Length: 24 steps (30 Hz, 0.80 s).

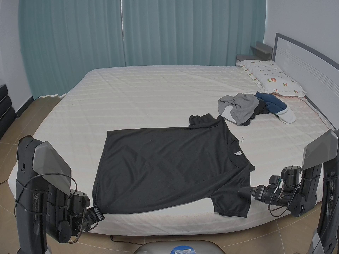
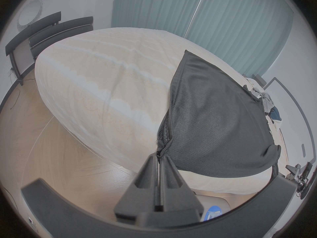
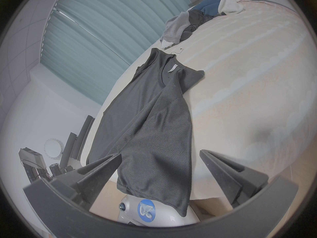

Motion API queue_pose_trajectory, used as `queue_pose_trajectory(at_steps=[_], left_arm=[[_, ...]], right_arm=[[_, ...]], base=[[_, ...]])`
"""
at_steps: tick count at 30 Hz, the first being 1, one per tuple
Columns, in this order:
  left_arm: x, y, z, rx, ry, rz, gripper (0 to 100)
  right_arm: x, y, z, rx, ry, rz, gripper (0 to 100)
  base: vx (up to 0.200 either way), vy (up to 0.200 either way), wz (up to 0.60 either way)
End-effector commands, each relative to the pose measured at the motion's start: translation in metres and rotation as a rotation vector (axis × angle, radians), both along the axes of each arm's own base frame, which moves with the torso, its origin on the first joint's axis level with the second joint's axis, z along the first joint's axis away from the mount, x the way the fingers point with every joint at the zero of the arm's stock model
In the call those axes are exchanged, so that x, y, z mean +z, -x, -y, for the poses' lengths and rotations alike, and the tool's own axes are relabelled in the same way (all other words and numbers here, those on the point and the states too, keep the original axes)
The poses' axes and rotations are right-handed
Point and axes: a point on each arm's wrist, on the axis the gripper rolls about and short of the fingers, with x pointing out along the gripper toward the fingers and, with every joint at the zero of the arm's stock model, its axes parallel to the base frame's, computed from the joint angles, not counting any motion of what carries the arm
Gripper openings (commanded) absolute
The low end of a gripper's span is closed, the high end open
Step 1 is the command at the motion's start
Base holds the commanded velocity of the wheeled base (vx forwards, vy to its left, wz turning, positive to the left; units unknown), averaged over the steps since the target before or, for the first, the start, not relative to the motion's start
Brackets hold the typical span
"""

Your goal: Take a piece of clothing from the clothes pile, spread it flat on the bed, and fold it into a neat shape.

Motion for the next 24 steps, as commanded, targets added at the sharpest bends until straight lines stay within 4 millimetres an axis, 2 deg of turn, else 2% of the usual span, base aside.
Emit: queue_pose_trajectory(at_steps=[1,10,11,24], left_arm=[[0.001,-0.001,0.0,0.001,0.004,0.015,0],[0.001,-0.002,0.0,0.001,0.004,0.017,0],[0.001,-0.002,0.0,0.001,0.004,0.017,0],[0.001,-0.002,0.001,0.0,0.004,0.02,0]], right_arm=[[-0.004,0.0,-0.003,0.013,0.0,-0.009,100],[-0.011,-0.002,-0.002,0.002,0.006,-0.023,100],[-0.011,-0.002,-0.002,0.001,0.007,-0.022,0],[-0.009,0.004,0.018,-0.059,0.018,-0.035,0]], base=[[0.0,0.0,0.0],[0.0,0.0,0.0],[0.0,0.0,0.0],[0.0,0.0,0.0]])
